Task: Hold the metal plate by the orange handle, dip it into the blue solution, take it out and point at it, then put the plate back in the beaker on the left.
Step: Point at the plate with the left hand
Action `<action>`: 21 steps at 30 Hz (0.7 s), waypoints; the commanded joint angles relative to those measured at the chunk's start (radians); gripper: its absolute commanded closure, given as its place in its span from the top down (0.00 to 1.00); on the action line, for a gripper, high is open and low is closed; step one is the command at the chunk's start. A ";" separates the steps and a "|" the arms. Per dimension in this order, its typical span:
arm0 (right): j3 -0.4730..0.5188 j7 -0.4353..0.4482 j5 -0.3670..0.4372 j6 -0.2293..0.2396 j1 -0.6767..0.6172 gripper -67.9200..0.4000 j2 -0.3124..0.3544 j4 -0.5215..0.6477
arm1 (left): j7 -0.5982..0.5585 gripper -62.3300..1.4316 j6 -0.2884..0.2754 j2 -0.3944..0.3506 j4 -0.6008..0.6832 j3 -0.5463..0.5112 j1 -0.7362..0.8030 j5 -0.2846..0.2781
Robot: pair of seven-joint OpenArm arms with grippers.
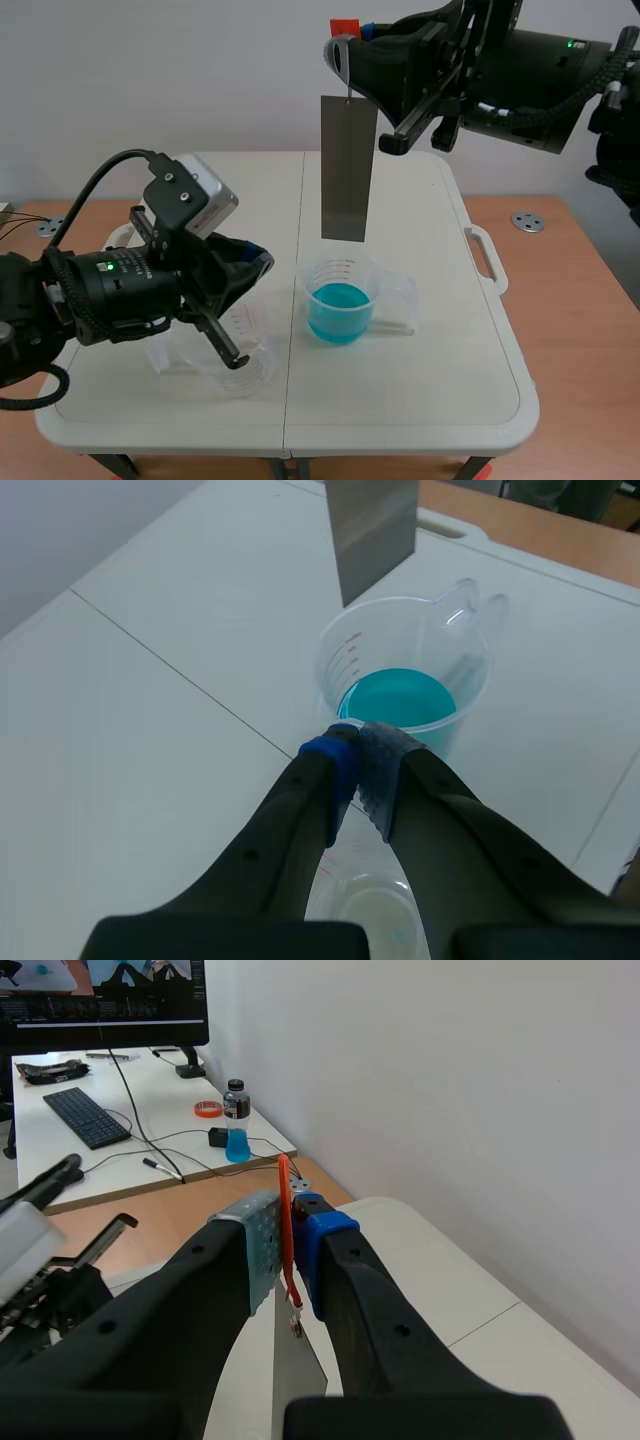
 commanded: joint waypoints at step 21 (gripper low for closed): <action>-0.001 0.019 0.038 0.007 0.026 0.02 0.003 0.005 | 0.003 0.07 0.036 0.065 -0.065 0.020 -0.080 0.011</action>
